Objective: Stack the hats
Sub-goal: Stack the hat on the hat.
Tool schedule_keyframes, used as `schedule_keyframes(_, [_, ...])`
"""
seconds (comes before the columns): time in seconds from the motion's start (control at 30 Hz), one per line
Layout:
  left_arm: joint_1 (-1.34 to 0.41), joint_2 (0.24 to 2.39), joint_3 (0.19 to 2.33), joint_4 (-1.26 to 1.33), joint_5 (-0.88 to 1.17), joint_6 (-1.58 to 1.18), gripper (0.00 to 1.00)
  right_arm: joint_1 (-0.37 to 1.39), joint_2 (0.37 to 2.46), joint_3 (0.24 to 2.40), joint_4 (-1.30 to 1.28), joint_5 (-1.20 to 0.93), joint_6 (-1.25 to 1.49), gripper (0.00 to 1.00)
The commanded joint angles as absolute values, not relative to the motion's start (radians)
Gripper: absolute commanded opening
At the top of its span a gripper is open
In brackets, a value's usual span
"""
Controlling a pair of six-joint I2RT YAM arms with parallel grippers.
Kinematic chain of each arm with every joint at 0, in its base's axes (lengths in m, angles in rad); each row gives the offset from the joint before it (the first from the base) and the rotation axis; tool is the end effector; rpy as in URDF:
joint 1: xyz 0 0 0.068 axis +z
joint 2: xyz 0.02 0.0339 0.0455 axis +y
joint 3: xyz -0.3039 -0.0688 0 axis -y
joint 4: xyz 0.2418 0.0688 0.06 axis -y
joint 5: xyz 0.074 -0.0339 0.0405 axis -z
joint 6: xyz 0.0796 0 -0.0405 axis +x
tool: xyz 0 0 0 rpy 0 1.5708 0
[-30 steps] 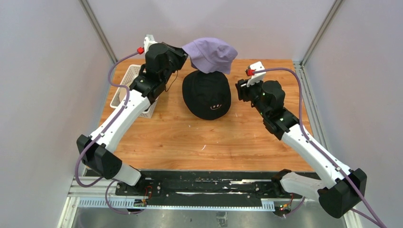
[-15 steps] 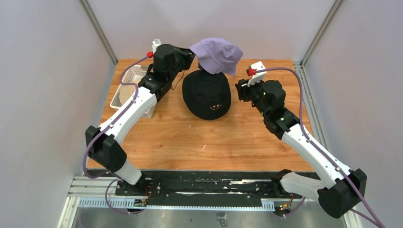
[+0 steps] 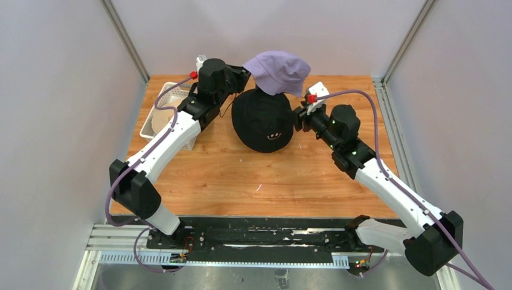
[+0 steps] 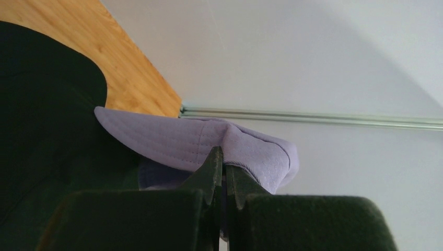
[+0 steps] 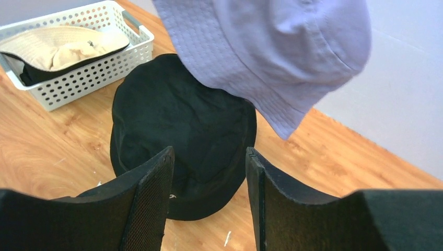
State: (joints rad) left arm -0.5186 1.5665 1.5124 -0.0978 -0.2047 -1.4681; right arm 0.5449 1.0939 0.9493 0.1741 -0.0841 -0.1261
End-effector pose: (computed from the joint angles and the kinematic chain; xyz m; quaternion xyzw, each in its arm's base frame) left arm 0.3672 -0.1909 0.4412 -0.4042 0.6409 -0.5006 0.4187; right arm 0.2374 0.1517 0.4125 -0.2576 0.6473 0.1777 0.6951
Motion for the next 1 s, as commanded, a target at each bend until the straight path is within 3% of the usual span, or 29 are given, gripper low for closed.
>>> schedule_keyframes(0.0, [-0.527, 1.499, 1.537, -0.187, -0.216, -1.478, 0.00, 0.644, 1.136, 0.911, 0.303, -0.012, -0.305, 0.53])
schedule_keyframes(0.57, [-0.526, 1.507, 1.622, -0.331, -0.168, -1.442, 0.00, 0.809, 1.396, 0.785, 0.972, 0.325, -0.725, 0.55])
schedule_keyframes(0.97, [-0.526, 1.529, 1.628, -0.353, -0.153, -1.450, 0.00, 0.852, 1.469, 0.850, 1.024, 0.268, -0.760, 0.55])
